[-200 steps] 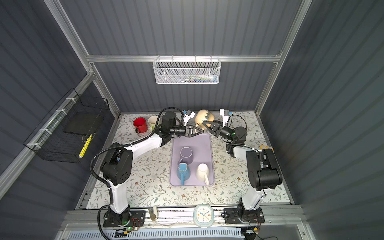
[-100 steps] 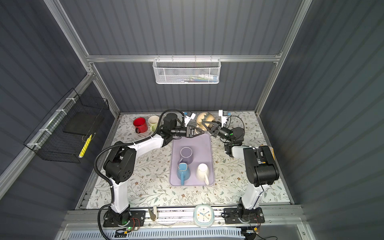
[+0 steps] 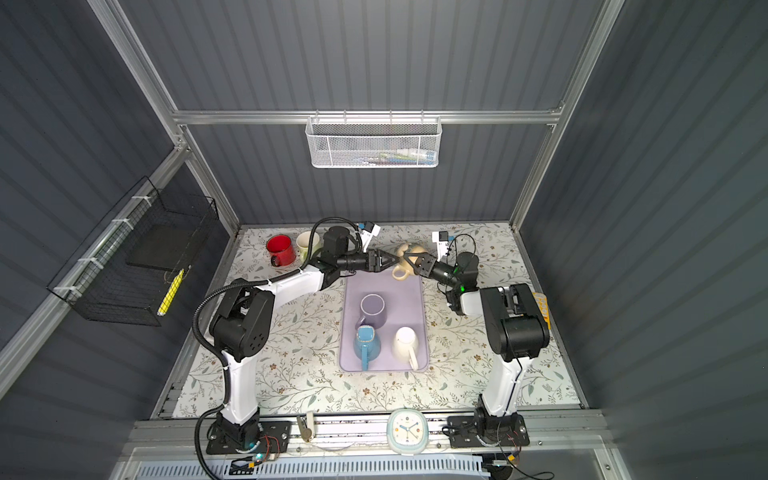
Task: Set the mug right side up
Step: 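Open the left gripper and withdraw it while the right gripper holds the mug, then lower the beige mug upright toward the table with the right gripper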
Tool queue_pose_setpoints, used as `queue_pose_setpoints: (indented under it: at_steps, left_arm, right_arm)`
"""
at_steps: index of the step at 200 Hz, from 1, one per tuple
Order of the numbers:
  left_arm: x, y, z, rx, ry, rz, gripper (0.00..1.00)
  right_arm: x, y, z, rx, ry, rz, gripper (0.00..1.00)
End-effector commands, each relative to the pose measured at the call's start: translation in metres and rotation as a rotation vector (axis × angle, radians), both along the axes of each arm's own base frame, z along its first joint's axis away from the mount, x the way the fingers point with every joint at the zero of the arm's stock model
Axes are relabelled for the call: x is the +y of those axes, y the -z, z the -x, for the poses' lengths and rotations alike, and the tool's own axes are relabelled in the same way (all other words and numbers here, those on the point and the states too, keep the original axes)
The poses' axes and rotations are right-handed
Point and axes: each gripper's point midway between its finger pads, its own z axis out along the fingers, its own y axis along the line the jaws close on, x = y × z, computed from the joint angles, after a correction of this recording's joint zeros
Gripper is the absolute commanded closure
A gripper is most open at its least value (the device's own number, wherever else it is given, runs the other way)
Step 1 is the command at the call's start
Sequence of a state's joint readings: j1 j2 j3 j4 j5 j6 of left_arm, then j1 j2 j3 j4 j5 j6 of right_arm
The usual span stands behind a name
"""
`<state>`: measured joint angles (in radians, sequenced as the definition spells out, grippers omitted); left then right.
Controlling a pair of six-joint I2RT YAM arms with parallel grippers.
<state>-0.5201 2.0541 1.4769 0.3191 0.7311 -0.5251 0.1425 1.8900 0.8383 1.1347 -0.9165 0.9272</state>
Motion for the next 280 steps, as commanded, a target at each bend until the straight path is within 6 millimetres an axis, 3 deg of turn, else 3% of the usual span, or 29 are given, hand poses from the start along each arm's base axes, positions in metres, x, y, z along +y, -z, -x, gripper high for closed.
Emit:
queue_pose_setpoints:
  at_steps: [1, 27, 63, 92, 114, 173, 234, 280]
  left_arm:
    - [0.013, 0.007, -0.027, -0.056, -0.084, -0.086, 0.33]
    - [0.024, 0.024, -0.041, -0.067, -0.147, -0.206, 0.32]
    - [0.04, 0.045, -0.057, -0.075, -0.225, -0.346, 0.32]
    - [0.064, 0.066, -0.067, -0.084, -0.304, -0.523, 0.33]
    - [0.082, 0.061, -0.066, -0.127, -0.327, -0.629, 0.33]
    - [0.11, 0.031, -0.05, -0.201, -0.337, -0.767, 0.34]
    - [0.161, 0.026, -0.01, -0.183, -0.347, -0.939, 0.34]
    - [0.195, 0.02, 0.015, -0.216, -0.394, -1.035, 0.35]
  right_arm:
    - [0.002, -0.021, -0.008, -0.093, 0.009, 0.052, 1.0]
    - [-0.002, -0.007, -0.015, -0.025, 0.029, 0.139, 1.0]
    - [-0.006, -0.007, -0.013, 0.004, 0.015, 0.219, 1.0]
    - [-0.009, -0.002, -0.012, 0.054, -0.003, 0.313, 1.0]
    - [-0.016, 0.005, -0.01, 0.093, -0.003, 0.411, 1.0]
    - [-0.037, 0.012, -0.009, 0.186, 0.005, 0.58, 1.0]
    - [-0.063, 0.019, -0.012, 0.272, 0.025, 0.719, 1.0]
    - [-0.08, 0.016, -0.029, 0.308, 0.035, 0.817, 1.0]
